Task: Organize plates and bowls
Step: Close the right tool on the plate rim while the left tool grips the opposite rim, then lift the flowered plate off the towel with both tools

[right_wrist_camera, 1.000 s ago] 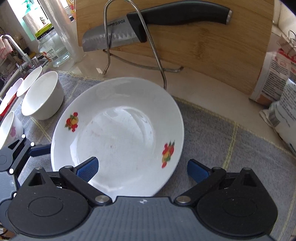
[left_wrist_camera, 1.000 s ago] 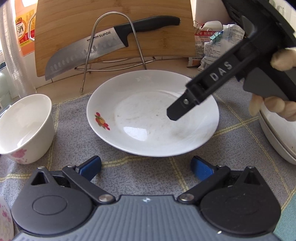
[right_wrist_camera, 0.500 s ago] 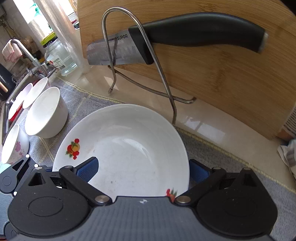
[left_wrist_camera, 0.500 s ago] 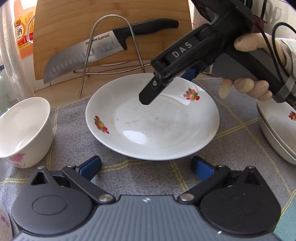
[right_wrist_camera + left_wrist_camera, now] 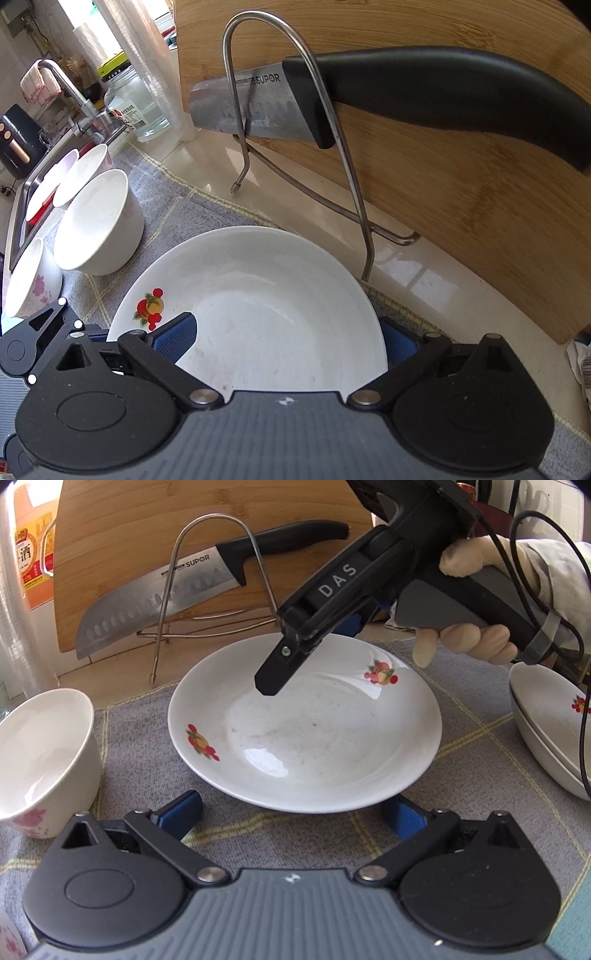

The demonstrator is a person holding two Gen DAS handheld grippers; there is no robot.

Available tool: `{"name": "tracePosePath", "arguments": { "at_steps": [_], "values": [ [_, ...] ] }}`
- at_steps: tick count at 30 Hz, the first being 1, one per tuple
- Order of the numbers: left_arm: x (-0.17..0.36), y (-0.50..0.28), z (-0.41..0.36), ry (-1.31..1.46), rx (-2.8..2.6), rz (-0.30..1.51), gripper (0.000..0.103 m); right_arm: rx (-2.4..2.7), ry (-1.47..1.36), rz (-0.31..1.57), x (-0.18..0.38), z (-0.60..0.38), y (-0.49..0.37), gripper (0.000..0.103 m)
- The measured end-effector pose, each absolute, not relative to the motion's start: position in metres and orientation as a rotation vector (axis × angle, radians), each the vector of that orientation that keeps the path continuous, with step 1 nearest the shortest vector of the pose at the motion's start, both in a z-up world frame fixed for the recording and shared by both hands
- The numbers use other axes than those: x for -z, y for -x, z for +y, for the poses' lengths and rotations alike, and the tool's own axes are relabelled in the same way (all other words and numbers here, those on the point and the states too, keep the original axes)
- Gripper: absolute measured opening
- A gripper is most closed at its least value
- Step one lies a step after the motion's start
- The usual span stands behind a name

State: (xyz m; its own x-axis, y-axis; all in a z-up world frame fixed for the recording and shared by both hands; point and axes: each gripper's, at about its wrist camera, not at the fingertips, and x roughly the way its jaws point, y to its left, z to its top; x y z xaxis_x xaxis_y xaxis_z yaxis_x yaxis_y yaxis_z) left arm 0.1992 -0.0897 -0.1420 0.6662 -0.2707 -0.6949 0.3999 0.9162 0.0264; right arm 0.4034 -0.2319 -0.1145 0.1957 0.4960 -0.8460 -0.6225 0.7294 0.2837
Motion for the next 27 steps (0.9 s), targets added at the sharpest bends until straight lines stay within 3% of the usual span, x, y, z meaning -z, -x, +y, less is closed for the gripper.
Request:
{"name": "tracePosePath", "arguments": {
  "at_steps": [27],
  "values": [
    [0.1422, -0.2016, -0.089, -0.223, 0.467, 0.718, 0.103, -0.885, 0.099, 1.169, 0.1125, -0.2329, -0.4128, 0.103]
  ]
}}
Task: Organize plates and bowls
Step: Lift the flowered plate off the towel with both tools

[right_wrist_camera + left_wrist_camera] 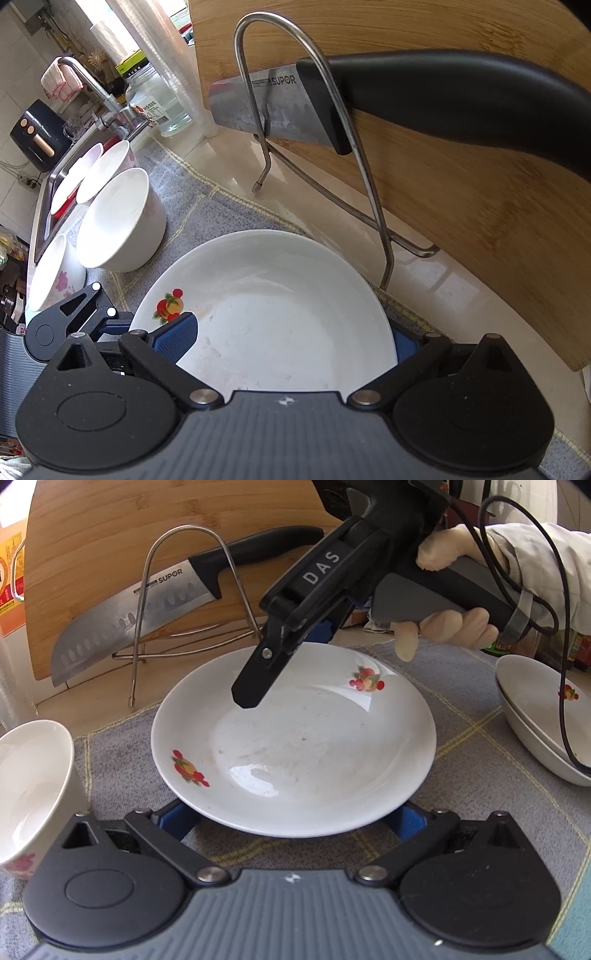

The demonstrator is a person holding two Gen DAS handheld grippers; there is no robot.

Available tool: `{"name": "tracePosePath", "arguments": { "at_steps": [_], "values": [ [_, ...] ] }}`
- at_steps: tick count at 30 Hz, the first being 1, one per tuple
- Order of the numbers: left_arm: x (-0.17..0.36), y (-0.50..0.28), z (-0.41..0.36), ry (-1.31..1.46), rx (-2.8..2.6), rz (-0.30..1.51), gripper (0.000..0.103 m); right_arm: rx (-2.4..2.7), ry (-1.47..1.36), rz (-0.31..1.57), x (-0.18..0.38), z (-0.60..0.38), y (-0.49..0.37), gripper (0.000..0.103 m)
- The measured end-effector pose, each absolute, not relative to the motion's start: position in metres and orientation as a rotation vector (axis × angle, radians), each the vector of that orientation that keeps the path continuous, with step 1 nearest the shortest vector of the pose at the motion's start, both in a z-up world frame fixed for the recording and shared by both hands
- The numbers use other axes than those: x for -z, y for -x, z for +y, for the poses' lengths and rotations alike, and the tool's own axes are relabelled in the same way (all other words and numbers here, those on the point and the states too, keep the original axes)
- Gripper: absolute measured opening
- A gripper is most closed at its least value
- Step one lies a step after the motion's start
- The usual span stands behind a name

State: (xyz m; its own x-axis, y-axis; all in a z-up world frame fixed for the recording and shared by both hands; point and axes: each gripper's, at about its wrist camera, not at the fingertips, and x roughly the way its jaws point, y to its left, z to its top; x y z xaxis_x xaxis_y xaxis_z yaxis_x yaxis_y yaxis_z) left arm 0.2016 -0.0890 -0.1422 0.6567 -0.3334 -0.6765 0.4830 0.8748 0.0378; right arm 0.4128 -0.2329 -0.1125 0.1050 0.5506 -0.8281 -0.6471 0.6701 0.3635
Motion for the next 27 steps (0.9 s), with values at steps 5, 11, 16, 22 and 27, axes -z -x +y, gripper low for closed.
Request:
{"name": "tracePosePath", "arguments": {
  "at_steps": [5, 11, 16, 22, 27],
  "values": [
    [0.141, -0.201, -0.09, -0.223, 0.465, 0.722, 0.103, -0.879, 0.089, 1.172, 0.112, -0.234, -0.413, 0.103],
    [0.139, -0.201, -0.09, -0.232, 0.466, 0.727, 0.102, -0.868, 0.072, 1.179, 0.111, -0.236, -0.413, 0.102],
    [0.137, -0.2, -0.091, -0.24, 0.458, 0.737, 0.102, -0.865, 0.065, 1.185, 0.11, -0.237, -0.41, 0.102],
    [0.134, -0.193, -0.091, -0.237, 0.455, 0.741, 0.102, -0.866, 0.037, 1.192, 0.108, -0.238, -0.404, 0.102],
    [0.13, -0.188, -0.09, -0.244, 0.457, 0.74, 0.102, -0.866, 0.04, 1.194, 0.106, -0.239, -0.396, 0.102]
  ]
}}
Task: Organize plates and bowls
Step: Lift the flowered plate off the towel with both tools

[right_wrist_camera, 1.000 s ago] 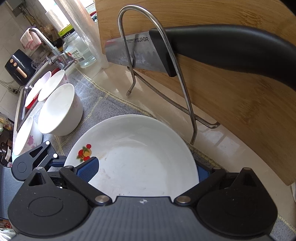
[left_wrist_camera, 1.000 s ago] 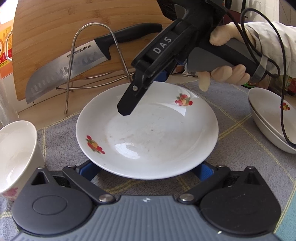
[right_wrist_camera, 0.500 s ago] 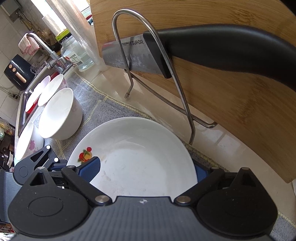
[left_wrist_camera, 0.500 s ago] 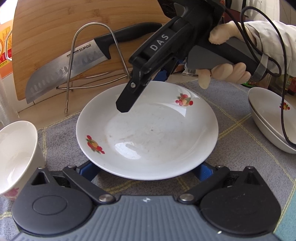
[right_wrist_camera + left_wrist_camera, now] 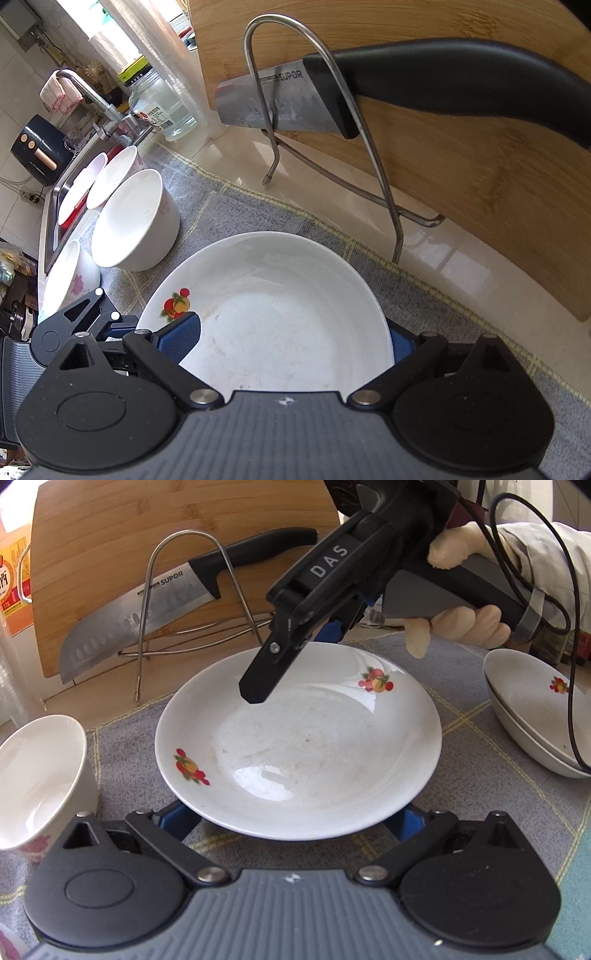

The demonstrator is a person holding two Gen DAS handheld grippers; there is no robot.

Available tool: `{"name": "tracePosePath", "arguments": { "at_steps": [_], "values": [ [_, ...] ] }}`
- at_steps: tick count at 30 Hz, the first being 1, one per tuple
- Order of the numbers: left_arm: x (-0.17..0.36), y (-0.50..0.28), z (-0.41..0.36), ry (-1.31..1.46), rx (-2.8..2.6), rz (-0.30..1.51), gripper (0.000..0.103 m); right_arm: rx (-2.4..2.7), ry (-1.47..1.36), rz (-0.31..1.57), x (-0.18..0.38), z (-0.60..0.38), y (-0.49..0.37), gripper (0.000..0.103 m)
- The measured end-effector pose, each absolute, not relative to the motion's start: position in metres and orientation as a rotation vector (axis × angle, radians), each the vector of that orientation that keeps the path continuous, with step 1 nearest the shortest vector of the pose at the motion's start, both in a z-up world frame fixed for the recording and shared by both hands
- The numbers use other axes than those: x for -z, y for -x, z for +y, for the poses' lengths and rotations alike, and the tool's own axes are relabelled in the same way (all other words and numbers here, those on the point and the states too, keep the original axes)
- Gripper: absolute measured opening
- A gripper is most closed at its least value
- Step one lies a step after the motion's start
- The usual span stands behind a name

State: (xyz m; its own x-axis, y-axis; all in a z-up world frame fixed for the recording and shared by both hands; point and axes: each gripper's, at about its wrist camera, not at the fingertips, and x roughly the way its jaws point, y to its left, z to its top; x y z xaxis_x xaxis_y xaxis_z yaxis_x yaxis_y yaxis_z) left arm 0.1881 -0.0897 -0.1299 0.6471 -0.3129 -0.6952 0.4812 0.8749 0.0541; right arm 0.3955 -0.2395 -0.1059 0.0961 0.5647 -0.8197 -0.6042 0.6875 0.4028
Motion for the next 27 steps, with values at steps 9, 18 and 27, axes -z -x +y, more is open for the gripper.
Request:
{"name": "tracePosePath", "arguments": {
  "at_steps": [9, 18, 27],
  "values": [
    [0.118, -0.181, -0.094, -0.263, 0.467, 0.737, 0.101, -0.865, 0.015, 1.189, 0.094, -0.244, -0.373, 0.102],
    [0.107, -0.162, -0.098, -0.289, 0.492, 0.733, 0.101, -0.844, 0.001, 1.172, 0.079, -0.25, -0.345, 0.102],
    [0.091, -0.142, -0.105, -0.321, 0.54, 0.715, 0.101, -0.8, -0.022, 1.138, 0.06, -0.265, -0.313, 0.102]
  ]
}}
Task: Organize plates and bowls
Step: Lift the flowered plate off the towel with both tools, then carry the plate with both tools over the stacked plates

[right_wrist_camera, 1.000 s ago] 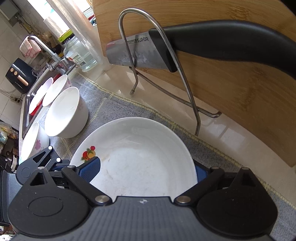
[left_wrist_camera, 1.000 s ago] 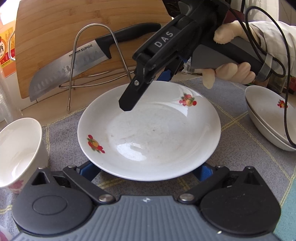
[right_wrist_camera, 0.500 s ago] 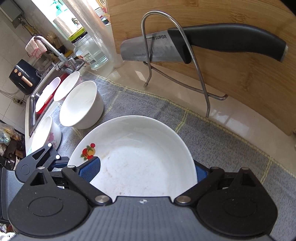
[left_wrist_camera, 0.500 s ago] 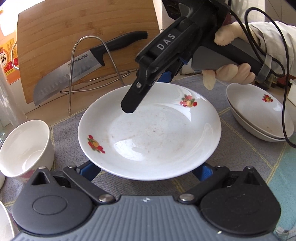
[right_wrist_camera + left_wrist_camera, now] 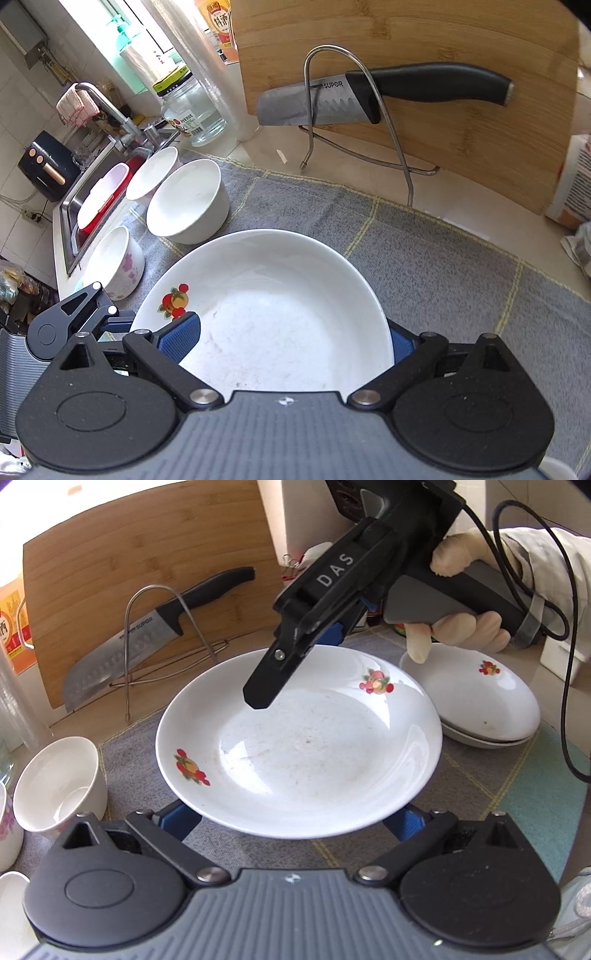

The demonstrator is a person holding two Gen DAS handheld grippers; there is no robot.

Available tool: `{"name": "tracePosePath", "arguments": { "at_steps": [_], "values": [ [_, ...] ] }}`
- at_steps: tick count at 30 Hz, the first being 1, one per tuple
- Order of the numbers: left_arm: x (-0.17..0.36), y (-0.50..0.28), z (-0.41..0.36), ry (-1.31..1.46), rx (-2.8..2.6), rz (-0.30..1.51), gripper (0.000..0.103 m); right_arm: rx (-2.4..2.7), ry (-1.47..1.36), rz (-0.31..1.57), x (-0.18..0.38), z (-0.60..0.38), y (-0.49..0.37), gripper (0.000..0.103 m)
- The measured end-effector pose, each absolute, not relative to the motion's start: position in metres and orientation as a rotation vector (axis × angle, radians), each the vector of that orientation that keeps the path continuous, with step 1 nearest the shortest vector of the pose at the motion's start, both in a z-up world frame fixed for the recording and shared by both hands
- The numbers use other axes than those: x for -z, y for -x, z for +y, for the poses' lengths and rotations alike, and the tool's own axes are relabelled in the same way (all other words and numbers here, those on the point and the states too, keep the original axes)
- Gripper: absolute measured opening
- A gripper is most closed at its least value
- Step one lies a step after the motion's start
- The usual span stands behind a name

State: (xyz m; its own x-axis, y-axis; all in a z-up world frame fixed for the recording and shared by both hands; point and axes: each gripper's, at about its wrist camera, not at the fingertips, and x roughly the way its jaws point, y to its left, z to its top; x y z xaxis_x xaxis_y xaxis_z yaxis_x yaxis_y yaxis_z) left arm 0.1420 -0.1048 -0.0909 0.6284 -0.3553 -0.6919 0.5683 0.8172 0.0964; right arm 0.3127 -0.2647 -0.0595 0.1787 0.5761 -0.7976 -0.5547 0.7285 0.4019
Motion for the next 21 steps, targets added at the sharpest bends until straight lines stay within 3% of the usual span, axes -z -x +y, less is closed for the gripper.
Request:
{"name": "tracePosePath", "arguments": {
  "at_steps": [21],
  "values": [
    [0.076, -0.123, -0.161, -0.414, 0.751, 0.666, 0.102, -0.595, -0.131, 1.065, 0.033, -0.343, -0.239, 0.102]
  ]
}}
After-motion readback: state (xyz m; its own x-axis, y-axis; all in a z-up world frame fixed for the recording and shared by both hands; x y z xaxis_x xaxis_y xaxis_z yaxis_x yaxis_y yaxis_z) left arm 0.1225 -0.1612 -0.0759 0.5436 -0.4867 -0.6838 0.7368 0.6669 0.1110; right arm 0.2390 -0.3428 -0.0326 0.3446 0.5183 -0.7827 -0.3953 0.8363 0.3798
